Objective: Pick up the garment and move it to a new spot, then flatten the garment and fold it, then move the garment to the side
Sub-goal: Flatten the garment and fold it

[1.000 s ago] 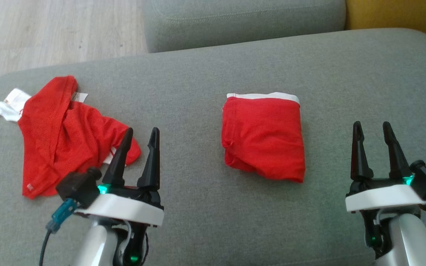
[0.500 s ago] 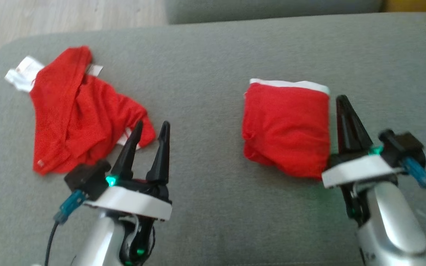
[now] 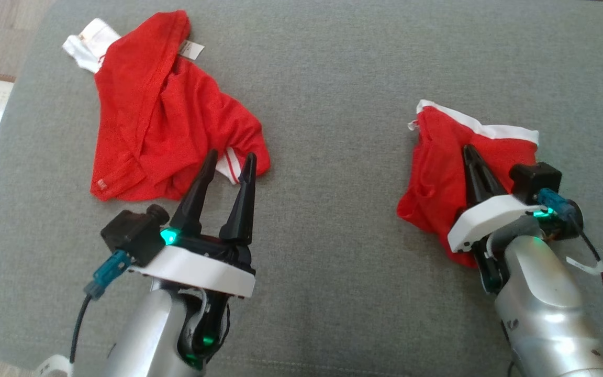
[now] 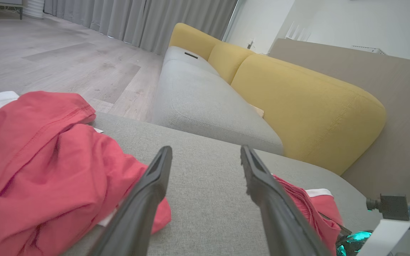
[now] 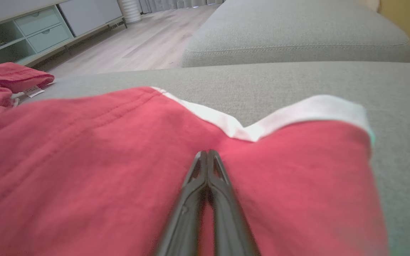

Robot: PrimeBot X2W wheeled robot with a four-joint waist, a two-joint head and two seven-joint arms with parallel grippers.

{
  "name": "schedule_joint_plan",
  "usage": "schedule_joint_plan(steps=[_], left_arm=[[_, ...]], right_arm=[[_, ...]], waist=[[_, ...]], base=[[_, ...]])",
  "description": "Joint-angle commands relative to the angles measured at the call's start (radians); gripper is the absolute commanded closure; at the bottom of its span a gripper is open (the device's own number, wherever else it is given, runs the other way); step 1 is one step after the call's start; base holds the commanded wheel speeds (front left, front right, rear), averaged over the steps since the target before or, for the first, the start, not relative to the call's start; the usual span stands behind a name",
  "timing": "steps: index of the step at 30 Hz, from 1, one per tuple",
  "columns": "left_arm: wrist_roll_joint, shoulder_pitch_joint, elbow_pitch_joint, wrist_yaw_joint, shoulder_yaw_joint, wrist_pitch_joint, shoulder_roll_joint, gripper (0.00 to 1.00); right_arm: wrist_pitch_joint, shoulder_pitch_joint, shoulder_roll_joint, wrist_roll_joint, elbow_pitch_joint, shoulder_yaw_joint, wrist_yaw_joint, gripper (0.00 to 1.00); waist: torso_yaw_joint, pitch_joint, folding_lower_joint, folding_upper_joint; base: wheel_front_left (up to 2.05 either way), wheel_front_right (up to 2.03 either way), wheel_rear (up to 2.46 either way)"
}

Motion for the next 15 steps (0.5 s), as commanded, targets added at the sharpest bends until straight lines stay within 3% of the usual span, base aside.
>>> schedule_joint_plan(steps=[1,8,15], left_arm=[[-0.003,-0.041,-0.03,0.004,0.032,-0.005,0.007,0.0],[-0.006,-0.042,-0.028,0.009,0.04,-0.005,0.007,0.0],[-0.012,-0.041,-0.031,0.012,0.032,-0.005,0.007,0.0]], right_arm=[[-0.013,-0.033,0.002,0.003,-0.012,0.033,0.007,1.0],[-0.015,-0.017,0.002,0.11,-0.122,0.197,0.007,1.0],[0.024,-0.008,0.002,0.153,-0.016,0.381,0.007,1.0]], waist=[[0.007,0.003,0.0,0.0],[-0.004,-0.015,0.0,0.0],[-0.019,-0.02,0.0,0.0]], base=[[0.0,0.0,0.0],[0.0,0.0,0.0],[0.0,0.0,0.0]])
